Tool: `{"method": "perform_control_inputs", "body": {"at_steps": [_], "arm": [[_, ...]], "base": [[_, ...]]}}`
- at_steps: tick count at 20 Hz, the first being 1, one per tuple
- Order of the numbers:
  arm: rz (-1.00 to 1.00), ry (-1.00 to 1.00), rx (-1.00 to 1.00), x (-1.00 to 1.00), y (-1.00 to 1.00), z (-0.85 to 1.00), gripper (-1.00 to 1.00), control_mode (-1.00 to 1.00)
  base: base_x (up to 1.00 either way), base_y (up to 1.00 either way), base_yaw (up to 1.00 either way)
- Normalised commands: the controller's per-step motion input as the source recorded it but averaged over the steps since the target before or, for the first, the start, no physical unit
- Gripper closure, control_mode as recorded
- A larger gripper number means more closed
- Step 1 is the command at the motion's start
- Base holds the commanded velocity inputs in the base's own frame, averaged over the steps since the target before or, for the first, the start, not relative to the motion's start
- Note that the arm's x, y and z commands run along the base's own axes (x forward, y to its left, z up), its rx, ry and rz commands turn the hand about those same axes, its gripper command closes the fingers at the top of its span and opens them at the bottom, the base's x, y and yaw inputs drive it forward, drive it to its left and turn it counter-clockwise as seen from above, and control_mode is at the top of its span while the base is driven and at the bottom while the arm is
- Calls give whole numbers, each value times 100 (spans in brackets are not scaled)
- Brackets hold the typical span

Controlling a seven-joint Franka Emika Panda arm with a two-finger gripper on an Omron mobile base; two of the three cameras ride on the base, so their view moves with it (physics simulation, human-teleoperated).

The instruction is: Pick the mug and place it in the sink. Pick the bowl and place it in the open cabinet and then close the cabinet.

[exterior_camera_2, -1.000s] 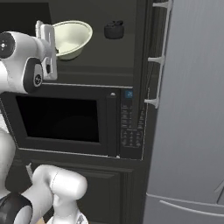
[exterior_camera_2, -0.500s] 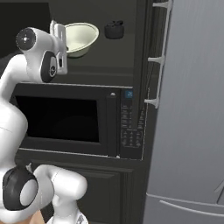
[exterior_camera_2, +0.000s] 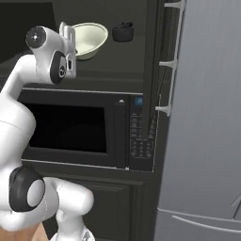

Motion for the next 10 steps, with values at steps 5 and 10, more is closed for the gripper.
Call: {"method": "perform_control_inputs", "body": {"at_steps": [5,10], "arm": [[-2,4,0,63,-3,-3,100,-100],[0,-1,0,67,-1,-12,100,-100]], "base": [[0,0,0],[0,0,0]]}}
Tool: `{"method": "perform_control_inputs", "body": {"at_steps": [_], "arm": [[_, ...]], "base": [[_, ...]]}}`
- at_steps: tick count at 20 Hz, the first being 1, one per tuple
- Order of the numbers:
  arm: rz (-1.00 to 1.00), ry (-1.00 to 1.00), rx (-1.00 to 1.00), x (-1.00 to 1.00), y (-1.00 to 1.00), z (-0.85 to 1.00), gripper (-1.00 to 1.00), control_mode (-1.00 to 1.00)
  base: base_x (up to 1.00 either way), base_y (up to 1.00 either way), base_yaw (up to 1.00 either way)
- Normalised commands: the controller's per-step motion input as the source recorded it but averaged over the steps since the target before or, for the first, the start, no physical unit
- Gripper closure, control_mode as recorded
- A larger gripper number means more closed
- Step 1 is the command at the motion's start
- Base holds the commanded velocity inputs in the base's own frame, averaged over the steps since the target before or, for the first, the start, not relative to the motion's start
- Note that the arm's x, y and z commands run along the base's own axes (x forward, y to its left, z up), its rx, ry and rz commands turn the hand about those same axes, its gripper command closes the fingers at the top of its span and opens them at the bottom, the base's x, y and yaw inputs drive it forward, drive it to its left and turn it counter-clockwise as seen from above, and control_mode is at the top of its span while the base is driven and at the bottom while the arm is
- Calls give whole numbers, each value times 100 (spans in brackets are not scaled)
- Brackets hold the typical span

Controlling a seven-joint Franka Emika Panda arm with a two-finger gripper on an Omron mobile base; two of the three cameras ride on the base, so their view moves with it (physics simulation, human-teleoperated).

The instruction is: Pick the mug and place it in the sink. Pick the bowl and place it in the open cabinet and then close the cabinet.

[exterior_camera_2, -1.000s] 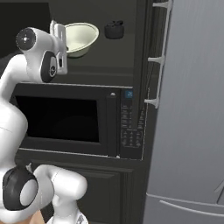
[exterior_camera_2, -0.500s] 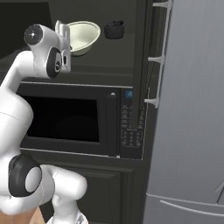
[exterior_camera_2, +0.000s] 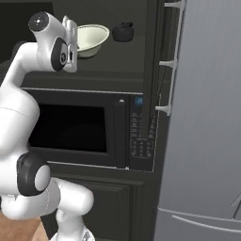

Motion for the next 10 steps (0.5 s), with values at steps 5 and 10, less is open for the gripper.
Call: {"method": "perform_control_inputs", "body": {"at_steps": [5,10], "arm": [[0,-6,0,63,0,-13,100,-100],[0,-11,-1,61,0,-28,100,-100]], "base": [[0,0,0],[0,0,0]]}}
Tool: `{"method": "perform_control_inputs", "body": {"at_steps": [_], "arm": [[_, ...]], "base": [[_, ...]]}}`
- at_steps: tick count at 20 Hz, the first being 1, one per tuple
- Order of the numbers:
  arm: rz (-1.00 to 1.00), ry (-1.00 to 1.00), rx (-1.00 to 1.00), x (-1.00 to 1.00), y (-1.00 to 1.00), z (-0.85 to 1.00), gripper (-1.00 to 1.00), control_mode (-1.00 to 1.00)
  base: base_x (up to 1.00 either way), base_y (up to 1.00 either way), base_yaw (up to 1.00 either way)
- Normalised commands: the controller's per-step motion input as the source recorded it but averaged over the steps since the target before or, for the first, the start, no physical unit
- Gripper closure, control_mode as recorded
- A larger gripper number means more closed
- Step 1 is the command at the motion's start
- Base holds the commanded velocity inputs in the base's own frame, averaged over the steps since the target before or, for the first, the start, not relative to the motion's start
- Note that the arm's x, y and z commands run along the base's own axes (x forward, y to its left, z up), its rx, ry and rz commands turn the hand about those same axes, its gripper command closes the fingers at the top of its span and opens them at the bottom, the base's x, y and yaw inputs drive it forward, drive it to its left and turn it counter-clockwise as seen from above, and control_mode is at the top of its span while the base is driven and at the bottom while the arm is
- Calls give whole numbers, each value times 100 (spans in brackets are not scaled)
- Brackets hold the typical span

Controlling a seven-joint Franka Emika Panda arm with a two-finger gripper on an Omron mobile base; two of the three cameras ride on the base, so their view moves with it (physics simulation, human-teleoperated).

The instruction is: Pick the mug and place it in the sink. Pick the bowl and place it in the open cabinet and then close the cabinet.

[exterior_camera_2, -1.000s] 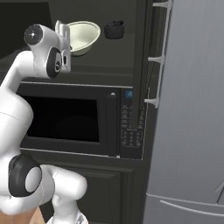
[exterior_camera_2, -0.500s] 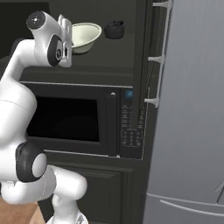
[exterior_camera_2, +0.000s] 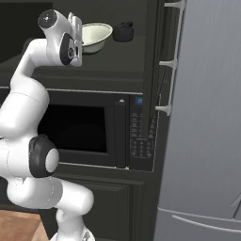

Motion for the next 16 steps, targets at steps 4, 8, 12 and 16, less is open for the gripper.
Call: {"method": "perform_control_inputs", "body": {"at_steps": [4,8,12,16], "arm": [[0,-11,-2,57,0,-36,100,-100],[0,-2,0,43,0,-23,100,-100],[0,0,0,21,0,-13,100,-100],[0,-5,0,6,0,-16,-100,-100]], "base": [[0,0,0],[0,0,0],[0,0,0],[0,0,0]]}}
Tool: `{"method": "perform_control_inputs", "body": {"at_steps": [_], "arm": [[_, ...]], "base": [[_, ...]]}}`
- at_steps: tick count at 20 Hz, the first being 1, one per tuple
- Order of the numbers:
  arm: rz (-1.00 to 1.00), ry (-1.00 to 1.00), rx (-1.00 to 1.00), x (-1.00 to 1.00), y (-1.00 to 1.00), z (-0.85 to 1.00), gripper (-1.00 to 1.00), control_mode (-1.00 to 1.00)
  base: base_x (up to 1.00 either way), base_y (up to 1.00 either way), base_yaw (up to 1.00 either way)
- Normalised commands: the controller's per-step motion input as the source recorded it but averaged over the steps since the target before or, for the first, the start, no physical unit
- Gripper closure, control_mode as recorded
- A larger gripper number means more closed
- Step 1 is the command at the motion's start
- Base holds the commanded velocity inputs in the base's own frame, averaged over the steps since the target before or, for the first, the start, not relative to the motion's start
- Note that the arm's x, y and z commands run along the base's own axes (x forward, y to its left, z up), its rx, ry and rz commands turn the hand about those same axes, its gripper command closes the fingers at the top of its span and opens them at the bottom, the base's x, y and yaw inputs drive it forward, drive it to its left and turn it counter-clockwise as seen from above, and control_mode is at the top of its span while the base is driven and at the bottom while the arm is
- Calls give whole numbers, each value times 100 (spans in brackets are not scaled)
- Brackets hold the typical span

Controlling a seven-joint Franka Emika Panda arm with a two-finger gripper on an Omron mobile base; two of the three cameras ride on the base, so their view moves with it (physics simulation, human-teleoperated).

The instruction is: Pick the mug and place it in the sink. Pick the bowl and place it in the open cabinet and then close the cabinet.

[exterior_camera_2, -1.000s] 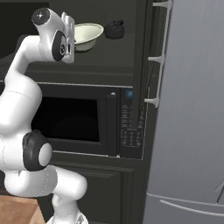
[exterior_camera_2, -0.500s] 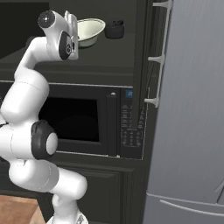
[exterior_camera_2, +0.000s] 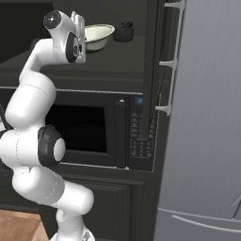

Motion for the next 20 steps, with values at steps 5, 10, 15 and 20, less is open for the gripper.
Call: {"method": "perform_control_inputs", "body": {"at_steps": [5,10,15,20], "arm": [[0,-13,0,0,0,-24,-100,-100],[0,-15,0,-1,0,-6,-100,-100],[0,-12,1,-30,-7,4,-100,-100],[0,5,11,-51,-12,34,-100,-100]], "base": [[0,0,0],[0,0,0],[0,0,0],[0,0,0]]}}
